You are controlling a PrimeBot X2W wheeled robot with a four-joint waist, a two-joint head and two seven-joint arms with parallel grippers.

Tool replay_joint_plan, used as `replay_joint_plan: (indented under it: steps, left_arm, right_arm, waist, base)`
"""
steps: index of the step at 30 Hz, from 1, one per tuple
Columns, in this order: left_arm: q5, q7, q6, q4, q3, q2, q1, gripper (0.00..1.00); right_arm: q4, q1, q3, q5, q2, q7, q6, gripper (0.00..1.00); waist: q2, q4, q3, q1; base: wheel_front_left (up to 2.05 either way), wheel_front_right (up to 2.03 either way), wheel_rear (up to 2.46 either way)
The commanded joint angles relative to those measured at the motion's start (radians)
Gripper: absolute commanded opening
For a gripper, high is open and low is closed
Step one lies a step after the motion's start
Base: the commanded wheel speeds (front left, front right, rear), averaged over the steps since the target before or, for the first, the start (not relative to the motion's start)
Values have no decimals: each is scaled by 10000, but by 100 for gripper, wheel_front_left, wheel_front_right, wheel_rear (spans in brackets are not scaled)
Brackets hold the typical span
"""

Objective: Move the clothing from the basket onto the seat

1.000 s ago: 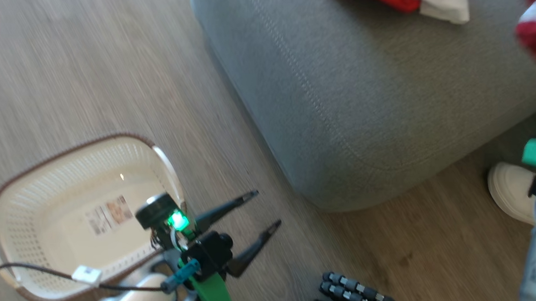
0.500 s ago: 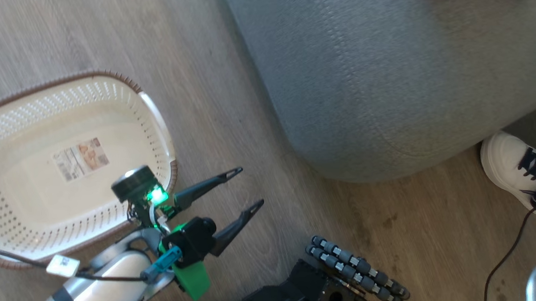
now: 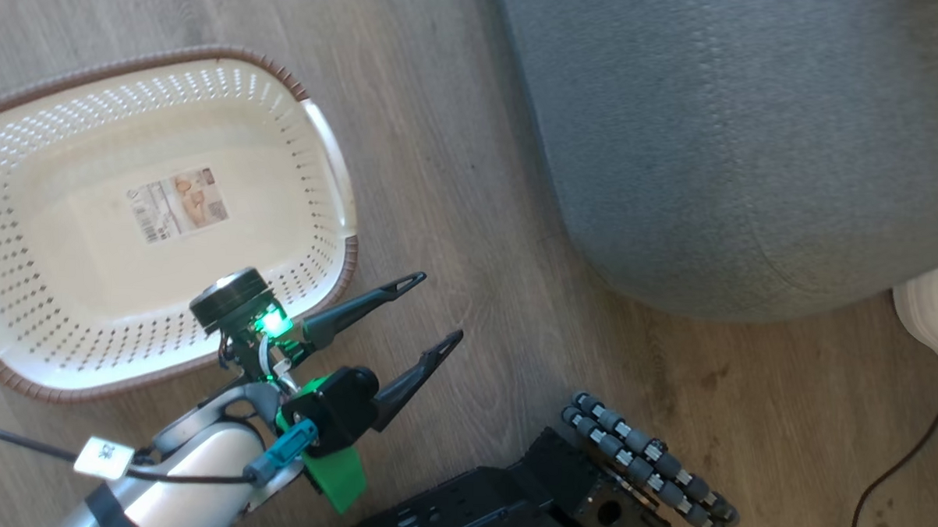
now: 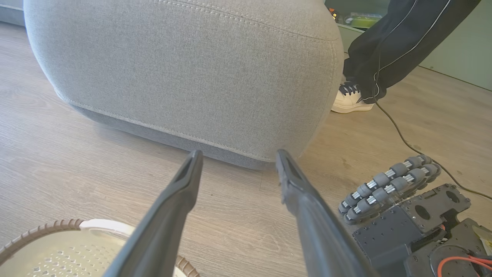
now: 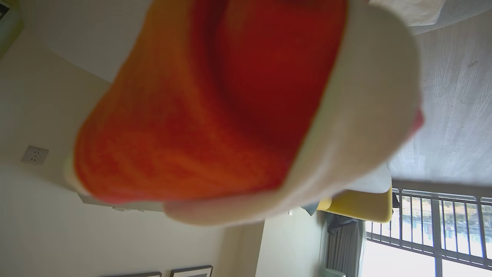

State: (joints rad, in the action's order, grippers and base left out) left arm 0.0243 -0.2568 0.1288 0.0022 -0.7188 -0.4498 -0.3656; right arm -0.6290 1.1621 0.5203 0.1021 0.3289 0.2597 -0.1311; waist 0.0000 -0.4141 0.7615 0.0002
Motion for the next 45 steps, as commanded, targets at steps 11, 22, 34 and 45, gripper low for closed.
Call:
replay_joint_plan:
  steps: [11, 22, 34, 45]
  left_arm:
    - [-61, -49, -54, -394, -16, 48, -322, 100]
    - [-47, -49, -57, -330, -223, 85, -433, 100]
    - [95, -49, -262, -330, 441, 16, -373, 100]
    - [192, -49, -176, -114, 167, 785, -85, 100]
  right_arm:
    - [-3766, 1067, 108, -954, 611, 4, 4, 0]
    - [-4896, 1762, -338, -1796, 645, 18, 4, 0]
    - [-5218, 1588, -272, -2101, 612, 19, 4, 100]
    - [-6203, 1683, -820, -2798, 1106, -809, 4, 100]
  waist:
    - [0, 617, 402, -2]
    - [0, 828, 497, -2]
    - [0, 872, -14, -2]
    - [0, 890, -1236, -2]
  base:
    - [0, 0, 0]
    - [0, 0, 0]
    - [0, 0, 0]
    - [0, 0, 0]
